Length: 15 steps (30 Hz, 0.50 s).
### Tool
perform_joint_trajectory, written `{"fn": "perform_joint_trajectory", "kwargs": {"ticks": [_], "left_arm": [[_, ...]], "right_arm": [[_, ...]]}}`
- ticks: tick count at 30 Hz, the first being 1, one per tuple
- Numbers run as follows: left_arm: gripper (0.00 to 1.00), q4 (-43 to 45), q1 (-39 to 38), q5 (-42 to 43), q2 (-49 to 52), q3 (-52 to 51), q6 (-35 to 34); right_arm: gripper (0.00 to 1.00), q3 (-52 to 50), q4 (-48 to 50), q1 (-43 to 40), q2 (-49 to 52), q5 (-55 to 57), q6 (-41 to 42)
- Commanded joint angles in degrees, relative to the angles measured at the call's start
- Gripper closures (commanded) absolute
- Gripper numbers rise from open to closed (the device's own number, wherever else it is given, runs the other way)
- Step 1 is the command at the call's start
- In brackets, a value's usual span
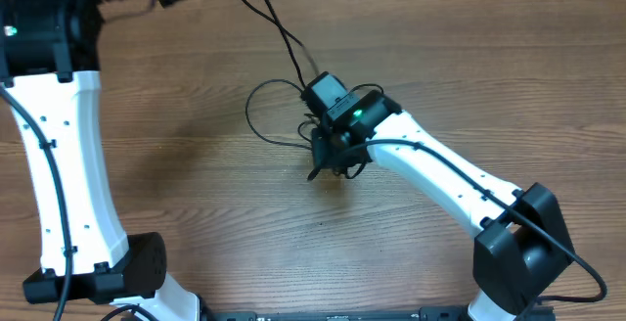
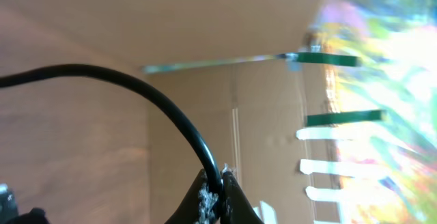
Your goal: Untangle cables
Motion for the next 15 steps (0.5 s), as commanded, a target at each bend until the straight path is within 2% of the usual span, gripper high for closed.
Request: {"fn": "perform_joint_trajectory", "kwargs": {"ticks": [1, 8, 15], "left_arm": [[0.96, 9.0, 3.3, 6.8, -2.8, 0.8, -12.0], [0.96, 24.6, 8.5, 7.0, -5.0, 0.8, -23.9], [0.96, 26.5, 14.0, 9.1, -5.9, 0.8, -23.0]], "right_arm": [[0.96, -0.5, -1.2, -4.4, 0.5, 3.2, 1.2], [0.96, -0.5, -3.5, -9.0, 0.5, 3.3, 1.2], [0.96, -0.5, -4.0, -11.5, 0.5, 2.5, 1.2]]}}
